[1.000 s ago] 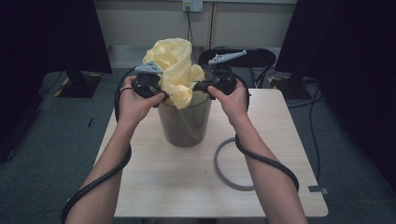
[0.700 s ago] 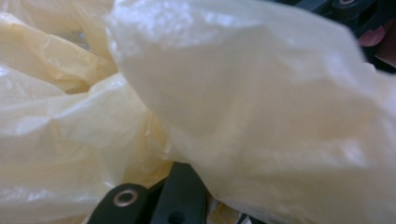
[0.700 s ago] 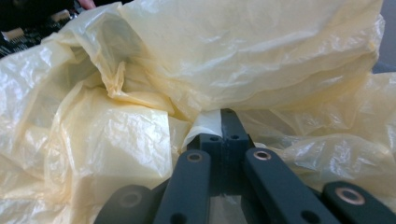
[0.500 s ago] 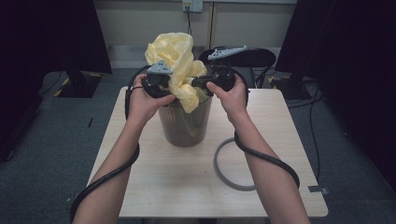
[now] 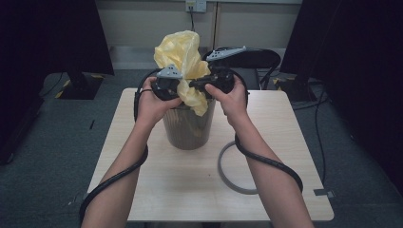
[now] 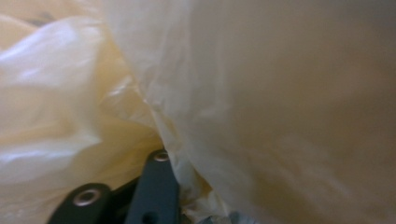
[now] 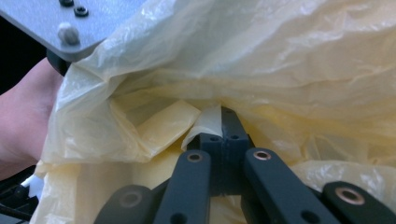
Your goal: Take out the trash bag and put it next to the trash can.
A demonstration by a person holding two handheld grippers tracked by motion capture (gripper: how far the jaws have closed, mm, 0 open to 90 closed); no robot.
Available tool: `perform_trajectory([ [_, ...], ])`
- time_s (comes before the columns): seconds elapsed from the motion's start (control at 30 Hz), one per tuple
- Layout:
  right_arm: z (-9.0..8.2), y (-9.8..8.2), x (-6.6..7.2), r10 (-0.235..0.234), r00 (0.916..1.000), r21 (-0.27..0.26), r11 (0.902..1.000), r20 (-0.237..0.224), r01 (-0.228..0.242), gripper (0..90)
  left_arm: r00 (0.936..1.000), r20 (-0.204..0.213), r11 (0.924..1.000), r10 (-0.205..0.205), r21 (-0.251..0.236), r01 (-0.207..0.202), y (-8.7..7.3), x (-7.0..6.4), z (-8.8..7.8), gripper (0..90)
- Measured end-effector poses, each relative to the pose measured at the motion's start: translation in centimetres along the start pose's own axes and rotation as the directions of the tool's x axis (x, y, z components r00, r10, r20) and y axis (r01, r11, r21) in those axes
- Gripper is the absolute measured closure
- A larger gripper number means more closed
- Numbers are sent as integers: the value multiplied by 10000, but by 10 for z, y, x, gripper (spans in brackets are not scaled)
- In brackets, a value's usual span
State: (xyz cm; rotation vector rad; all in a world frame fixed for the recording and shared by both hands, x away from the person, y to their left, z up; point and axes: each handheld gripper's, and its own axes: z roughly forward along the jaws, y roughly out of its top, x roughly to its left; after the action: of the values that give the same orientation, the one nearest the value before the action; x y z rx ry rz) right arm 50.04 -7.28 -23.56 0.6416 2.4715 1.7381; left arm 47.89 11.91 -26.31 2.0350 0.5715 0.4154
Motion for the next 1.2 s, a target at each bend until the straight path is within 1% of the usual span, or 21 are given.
perform_trajectory([
  [0.03,0,-1,-1,26,10000,-40,10000,-26,-26,900,9999,-10,9998,-169,57,169,0,-1,-1,785],
  [0.07,-1,-3,-2,96,9999,-187,9998,-47,-97,899,9995,-54,9995,-322,10,322,0,-1,-2,810],
  [0.1,-3,-4,-3,124,9999,-363,9993,-32,-125,865,9991,-103,9992,-404,46,405,0,0,-3,825],
  [0.13,-6,-6,-4,131,9997,-534,9985,196,-121,799,9989,-150,9990,-435,61,436,-1,1,-5,832],
  [0.17,-8,-8,-5,165,9992,-589,9982,372,-143,784,9979,-185,9981,-613,15,614,-2,1,-6,837],
  [0.2,-11,-10,-7,216,9989,-580,9981,416,-192,744,9977,-185,9979,-646,-30,645,-4,2,-8,840],
  [0.23,-14,-12,-9,295,9982,-570,9980,526,-265,686,9971,-231,9974,-722,-96,720,-5,3,-10,843],
  [0.27,-18,-14,-12,387,9966,-630,9974,724,-341,615,9967,-313,9972,-745,-63,743,-6,4,-12,844],
  [0.3,-21,-16,-15,455,9945,-669,9970,938,-393,564,9959,-399,9967,-809,-75,807,-7,5,-14,844],
  [0.33,-25,-18,-18,533,9922,-683,9966,1123,-458,535,9952,-512,9965,-834,-80,831,-8,6,-17,844],
  [0.4,-31,-23,-22,664,9888,-706,9959,1340,-573,482,9933,-734,9960,-892,-72,889,-9,8,-21,845],
  [0.47,-36,-27,-26,763,9831,-515,9963,1666,-686,423,9905,-861,9941,-1074,-248,1056,-11,11,-26,846],
  [0.5,-37,-29,-28,772,9806,-432,9966,1802,-706,415,9888,-891,9926,-1200,-314,1176,-12,12,-29,846],
  [0.6,-40,-32,-30,565,9775,-53,9984,2031,-566,379,9846,-972,9885,-1451,-563,1401,-15,16,-36,847],
  [0.7,-36,-33,-30,523,9786,99,9984,1991,-553,348,9825,-1011,9860,-1566,-729,1497,-16,17,-40,848],
  [0.77,-32,-34,-29,400,9800,262,9986,1951,-460,343,9811,-1004,9836,-1657,-883,1571,-16,17,-41,848],
  [0.83,-27,-34,-28,233,9801,463,9984,1974,-331,332,9811,-962,9822,-1679,-1009,1582,-16,17,-43,848],
  [0.93,-21,-34,-27,242,9797,552,9978,1989,-358,319,9820,-891,9821,-1664,-1037,1570,-15,17,-45,848],
  [1.03,-15,-35,-27,76,9779,756,9968,2088,-239,318,9827,-789,9812,-1678,-1101,1587,-15,17,-46,848],
  [1.1,-12,-35,-27,13,9781,789,9967,2079,-181,319,9814,-738,9787,-1774,-1182,1681,-16,17,-47,848],
  [1.2,-8,-34,-26,-132,9746,915,9958,2234,-75,339,9816,-570,9772,-1823,-1207,1744,-17,18,-48,849],
])
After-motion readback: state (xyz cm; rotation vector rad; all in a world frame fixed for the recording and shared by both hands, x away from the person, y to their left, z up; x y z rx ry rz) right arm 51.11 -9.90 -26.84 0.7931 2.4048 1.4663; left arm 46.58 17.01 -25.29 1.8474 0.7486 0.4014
